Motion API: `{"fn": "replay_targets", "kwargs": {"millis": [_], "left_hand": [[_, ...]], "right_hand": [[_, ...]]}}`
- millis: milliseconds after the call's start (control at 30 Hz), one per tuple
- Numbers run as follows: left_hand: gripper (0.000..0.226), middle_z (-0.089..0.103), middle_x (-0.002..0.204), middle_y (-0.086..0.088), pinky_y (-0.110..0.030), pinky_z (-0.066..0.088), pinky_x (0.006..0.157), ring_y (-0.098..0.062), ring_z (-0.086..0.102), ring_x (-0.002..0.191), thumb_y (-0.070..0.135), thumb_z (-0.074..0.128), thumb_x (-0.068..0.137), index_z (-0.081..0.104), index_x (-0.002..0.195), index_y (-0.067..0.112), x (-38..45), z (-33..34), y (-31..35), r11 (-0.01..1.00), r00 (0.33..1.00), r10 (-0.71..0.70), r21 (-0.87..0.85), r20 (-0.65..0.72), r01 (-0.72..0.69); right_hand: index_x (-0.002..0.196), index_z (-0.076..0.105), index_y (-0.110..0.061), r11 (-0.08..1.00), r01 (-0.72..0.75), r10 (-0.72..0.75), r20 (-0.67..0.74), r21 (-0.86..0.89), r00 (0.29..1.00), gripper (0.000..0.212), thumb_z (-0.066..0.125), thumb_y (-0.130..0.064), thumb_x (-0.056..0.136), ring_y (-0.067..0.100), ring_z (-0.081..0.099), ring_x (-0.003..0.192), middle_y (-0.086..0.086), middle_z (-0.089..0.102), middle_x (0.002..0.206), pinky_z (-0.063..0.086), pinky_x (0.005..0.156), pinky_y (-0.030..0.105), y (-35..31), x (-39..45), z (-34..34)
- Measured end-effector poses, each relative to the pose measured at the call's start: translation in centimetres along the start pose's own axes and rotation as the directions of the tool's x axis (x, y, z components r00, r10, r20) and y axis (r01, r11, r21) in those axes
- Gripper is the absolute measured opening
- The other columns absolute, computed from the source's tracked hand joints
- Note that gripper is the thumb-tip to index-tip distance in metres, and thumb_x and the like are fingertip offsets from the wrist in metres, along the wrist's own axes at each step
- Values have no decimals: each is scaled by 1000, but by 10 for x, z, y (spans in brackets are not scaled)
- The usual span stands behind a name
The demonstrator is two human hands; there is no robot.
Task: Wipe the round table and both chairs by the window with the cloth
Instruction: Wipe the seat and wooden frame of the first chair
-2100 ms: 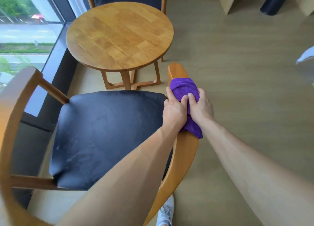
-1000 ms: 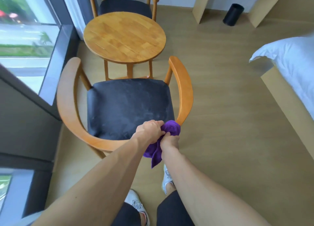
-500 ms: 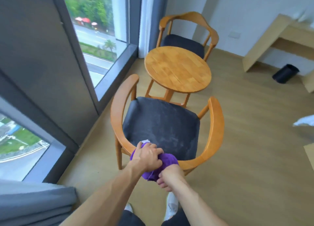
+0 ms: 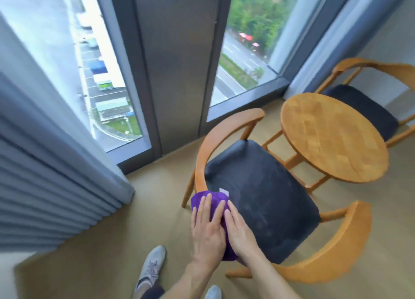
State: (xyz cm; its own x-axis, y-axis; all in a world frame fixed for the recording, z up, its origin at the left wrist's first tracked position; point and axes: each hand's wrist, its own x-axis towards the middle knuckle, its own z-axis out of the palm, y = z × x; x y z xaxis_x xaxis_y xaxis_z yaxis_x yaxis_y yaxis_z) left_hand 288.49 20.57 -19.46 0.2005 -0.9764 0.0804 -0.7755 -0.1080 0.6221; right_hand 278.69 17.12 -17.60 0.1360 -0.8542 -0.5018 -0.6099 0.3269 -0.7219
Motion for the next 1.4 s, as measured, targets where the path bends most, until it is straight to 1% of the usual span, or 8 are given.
{"fn": "replay_targets", "kwargs": {"millis": [100,200,367,600,800,1000,1233,1400], "left_hand": [[60,29,161,-8,-42,32,118,-24,31,148,14,54,95,37,152,13,-12,12,16,891,908,-414,-236,-69,389],[64,28,160,-8,-37,30,117,-23,30,146,21,51,99,22,156,14,-16,15,28,595,716,-695,-511,62,621],[54,40,154,-6,-38,28,118,-22,36,142,19,40,100,32,154,18,6,17,28,372,634,-746,-662,204,651],[54,38,155,-7,-38,29,116,-24,36,142,41,30,105,31,153,17,40,29,15,346,556,-802,-590,217,730],[48,54,139,-13,-35,37,110,-29,49,130,40,30,106,51,138,10,88,26,-22,421,583,-773,-484,251,767],[42,65,122,-12,-31,42,96,-30,58,117,40,35,106,60,121,9,154,28,-64,531,652,-665,-383,365,756],[23,65,108,21,-16,44,90,0,60,104,27,43,104,53,112,47,230,35,-90,745,888,-348,-487,300,456],[29,59,122,25,-14,42,94,4,57,114,34,43,104,46,131,45,265,38,-92,814,918,-214,-458,335,357]], "right_hand": [[145,31,-47,993,3,0,25,-114,1000,51,23,-58,96,16,49,127,-11,52,142,38,109,40,5,7,-2],[131,49,-30,937,-7,6,-6,-350,1000,53,30,-60,93,25,46,124,1,55,134,37,108,40,7,13,1],[109,56,-20,974,52,-49,17,-219,999,42,54,-56,88,19,55,118,-2,57,123,48,98,39,9,29,-4],[110,51,-41,973,69,-23,202,-219,979,28,43,-61,92,13,60,106,-18,63,104,47,88,30,-11,57,0],[121,57,-21,969,-23,73,195,-245,978,46,33,-53,98,22,59,110,1,65,115,46,98,37,-34,102,20],[123,55,-17,963,-268,269,35,-33,962,43,38,-48,99,28,58,110,8,64,118,46,100,43,-54,160,46],[124,50,-21,944,-249,300,-243,218,923,34,39,-43,100,19,59,101,-2,64,110,43,86,31,-73,216,58],[113,45,-38,942,-185,288,-393,280,873,13,42,-36,101,-10,55,89,-7,59,114,38,70,1,-86,237,56]]}}
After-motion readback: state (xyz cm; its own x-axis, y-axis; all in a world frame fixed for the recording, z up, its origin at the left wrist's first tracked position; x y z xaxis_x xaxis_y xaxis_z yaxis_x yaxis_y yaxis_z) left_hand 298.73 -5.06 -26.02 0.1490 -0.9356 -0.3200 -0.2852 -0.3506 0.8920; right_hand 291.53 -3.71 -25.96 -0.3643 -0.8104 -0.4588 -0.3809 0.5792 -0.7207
